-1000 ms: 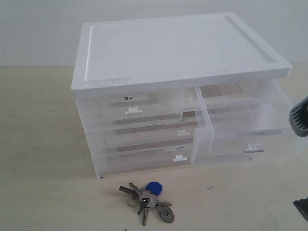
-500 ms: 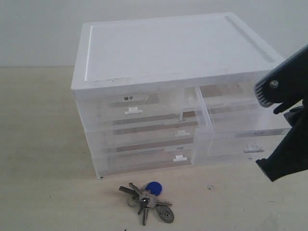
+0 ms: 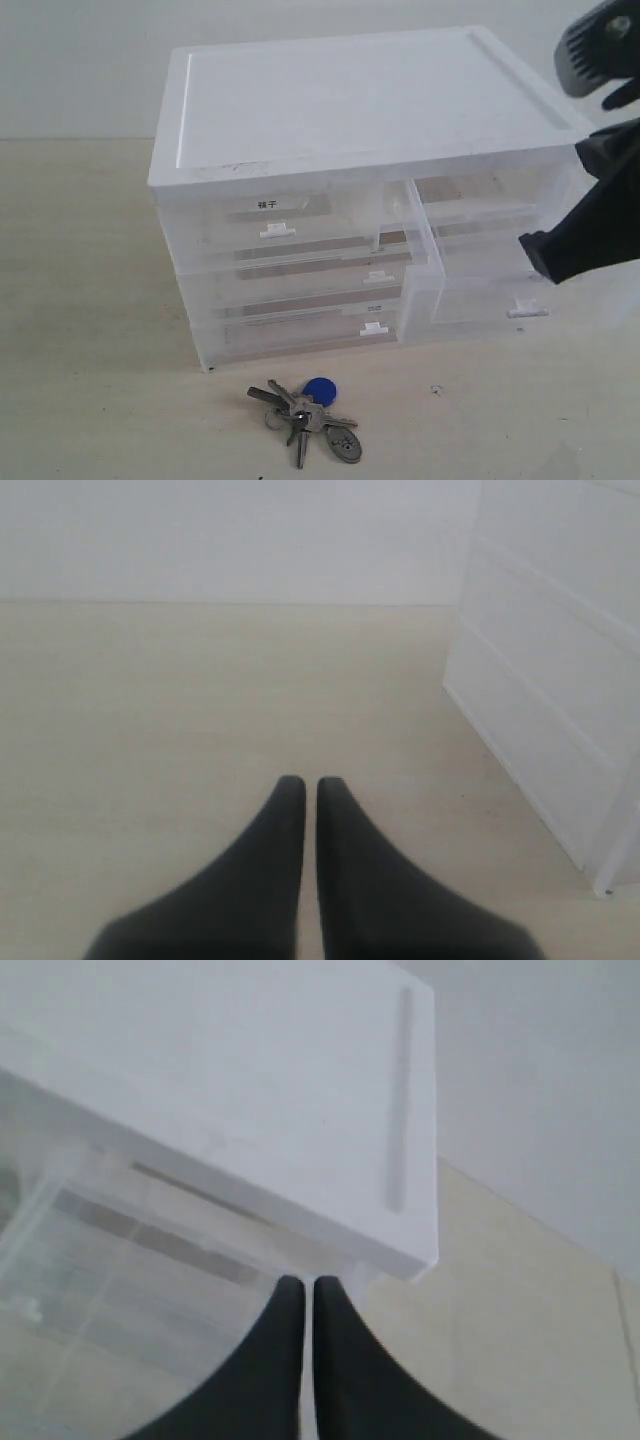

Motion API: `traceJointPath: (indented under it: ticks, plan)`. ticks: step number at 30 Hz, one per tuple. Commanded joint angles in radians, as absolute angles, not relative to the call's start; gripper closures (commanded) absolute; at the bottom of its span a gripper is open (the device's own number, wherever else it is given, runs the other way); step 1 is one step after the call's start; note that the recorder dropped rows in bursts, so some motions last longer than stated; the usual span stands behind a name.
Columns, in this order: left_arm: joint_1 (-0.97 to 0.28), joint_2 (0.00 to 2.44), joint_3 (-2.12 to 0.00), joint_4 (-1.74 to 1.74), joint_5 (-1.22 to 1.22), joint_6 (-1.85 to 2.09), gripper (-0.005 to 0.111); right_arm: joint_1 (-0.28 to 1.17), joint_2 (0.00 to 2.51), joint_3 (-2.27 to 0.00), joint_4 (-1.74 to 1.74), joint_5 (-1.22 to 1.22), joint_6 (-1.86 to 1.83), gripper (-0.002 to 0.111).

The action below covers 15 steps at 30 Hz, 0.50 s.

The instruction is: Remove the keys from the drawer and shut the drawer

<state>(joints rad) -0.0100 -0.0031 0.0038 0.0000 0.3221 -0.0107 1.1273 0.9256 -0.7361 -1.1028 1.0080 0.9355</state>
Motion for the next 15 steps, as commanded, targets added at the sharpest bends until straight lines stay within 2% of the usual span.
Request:
traceJointPath:
  ticks: [1, 6, 8, 11, 15]
  plan:
    - [-0.010, 0.000, 0.000, 0.000, 0.311, -0.007, 0.102, 1.125, 0.840, -0.749, -1.074, 0.893, 0.919, 0.108]
    - [-0.010, 0.000, 0.000, 0.000, 0.311, -0.007, 0.102, 1.125, 0.775, -0.749, -0.996, 0.880, 0.849, 0.108]
    - [-0.010, 0.000, 0.000, 0.000, 0.311, -0.007, 0.102, 1.125, 0.745, -0.749, -0.851, 0.899, 0.745, 0.108]
    - [-0.010, 0.000, 0.000, 0.000, 0.311, -0.007, 0.102, 1.125, 0.713, -0.749, -0.592, 1.052, 0.518, 0.108]
    - [-0.010, 0.000, 0.000, 0.000, 0.311, -0.007, 0.102, 1.125, 0.682, -0.749, -0.496, 1.221, 0.432, 0.108]
